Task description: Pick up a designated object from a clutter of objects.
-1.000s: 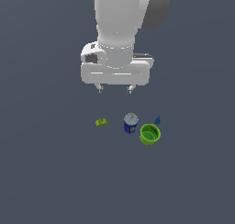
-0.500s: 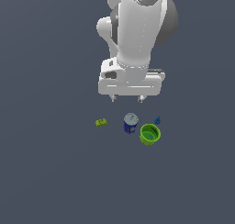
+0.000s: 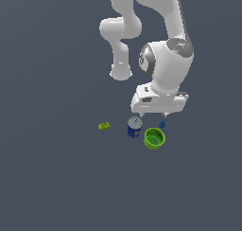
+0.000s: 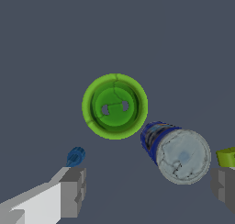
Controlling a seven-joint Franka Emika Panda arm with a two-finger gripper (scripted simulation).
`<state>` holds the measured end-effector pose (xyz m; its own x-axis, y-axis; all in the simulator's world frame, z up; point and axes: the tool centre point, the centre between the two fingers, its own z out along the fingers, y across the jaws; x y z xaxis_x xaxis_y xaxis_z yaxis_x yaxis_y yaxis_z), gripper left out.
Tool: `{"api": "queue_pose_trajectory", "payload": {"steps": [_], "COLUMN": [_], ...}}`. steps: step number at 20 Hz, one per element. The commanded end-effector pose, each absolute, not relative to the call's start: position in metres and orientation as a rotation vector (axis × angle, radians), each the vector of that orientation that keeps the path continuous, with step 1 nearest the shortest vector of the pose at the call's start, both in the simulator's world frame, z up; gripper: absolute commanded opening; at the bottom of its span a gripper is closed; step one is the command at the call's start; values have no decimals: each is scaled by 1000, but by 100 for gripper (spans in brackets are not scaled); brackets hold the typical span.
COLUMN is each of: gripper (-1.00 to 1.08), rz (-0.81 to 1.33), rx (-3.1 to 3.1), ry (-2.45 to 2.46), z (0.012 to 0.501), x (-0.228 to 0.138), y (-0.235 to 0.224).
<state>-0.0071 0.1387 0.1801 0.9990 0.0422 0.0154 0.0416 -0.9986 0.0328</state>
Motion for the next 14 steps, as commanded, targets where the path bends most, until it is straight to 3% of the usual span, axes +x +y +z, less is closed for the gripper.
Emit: {"api": "queue_pose_trajectory", "payload": {"steps": [1,14], "gripper": [100,100], "rz": [22,1], "rx": [3114,3139], "ry": [80,120], "z": [156,94], "x": [-18,-59], "y": [165,231]}}
